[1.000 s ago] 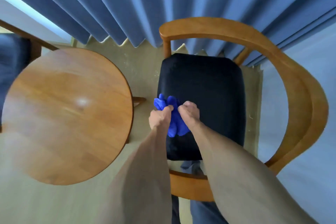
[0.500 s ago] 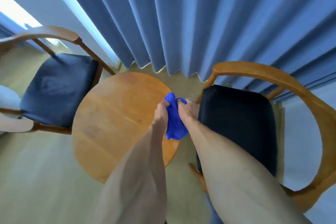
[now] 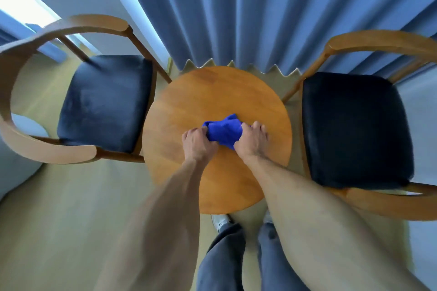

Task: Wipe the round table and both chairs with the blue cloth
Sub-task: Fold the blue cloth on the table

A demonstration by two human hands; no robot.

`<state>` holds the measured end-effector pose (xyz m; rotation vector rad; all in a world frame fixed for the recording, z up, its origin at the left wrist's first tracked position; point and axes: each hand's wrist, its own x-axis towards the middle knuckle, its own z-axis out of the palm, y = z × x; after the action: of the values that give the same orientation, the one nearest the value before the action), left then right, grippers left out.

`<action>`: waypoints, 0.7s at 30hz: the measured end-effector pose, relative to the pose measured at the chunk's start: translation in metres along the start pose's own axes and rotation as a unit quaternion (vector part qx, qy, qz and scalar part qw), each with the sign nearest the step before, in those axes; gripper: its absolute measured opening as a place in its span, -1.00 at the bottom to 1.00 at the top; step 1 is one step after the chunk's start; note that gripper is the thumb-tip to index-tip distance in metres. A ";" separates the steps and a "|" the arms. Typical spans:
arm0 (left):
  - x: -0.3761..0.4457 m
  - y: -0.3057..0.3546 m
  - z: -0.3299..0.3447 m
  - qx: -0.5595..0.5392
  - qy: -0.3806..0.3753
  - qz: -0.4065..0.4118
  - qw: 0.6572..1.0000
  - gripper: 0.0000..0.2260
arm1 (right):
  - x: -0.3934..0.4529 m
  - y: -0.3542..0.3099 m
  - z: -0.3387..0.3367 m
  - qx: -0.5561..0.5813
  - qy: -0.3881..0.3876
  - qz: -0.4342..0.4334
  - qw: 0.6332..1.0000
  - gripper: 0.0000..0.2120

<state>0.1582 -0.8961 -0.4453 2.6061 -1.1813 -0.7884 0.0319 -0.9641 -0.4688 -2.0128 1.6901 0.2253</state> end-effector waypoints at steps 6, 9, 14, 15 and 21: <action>-0.003 -0.011 0.019 -0.012 -0.054 0.021 0.998 -0.78 | -0.011 -0.019 0.029 0.079 -0.132 -0.156 0.976 -0.39; 0.005 -0.024 0.020 0.032 -0.128 0.004 0.991 -0.62 | -0.005 -0.015 0.026 0.102 -0.142 -0.085 0.981 -0.85; 0.013 -0.045 0.014 0.160 -0.246 -0.009 0.956 -0.70 | 0.003 -0.011 0.015 0.088 -0.210 -0.021 0.974 -0.72; 0.013 -0.048 0.015 0.174 -0.257 -0.020 0.951 -0.69 | 0.008 -0.012 0.014 0.072 -0.220 -0.024 0.973 -0.70; 0.021 -0.067 0.020 0.114 -0.220 -0.013 0.969 -0.87 | 0.016 -0.051 0.006 0.050 -0.382 -0.017 0.923 -0.71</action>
<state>0.2029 -0.8657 -0.4949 2.7142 -1.4232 -1.3669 0.0857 -0.9695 -0.4674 -1.5633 1.1317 0.7802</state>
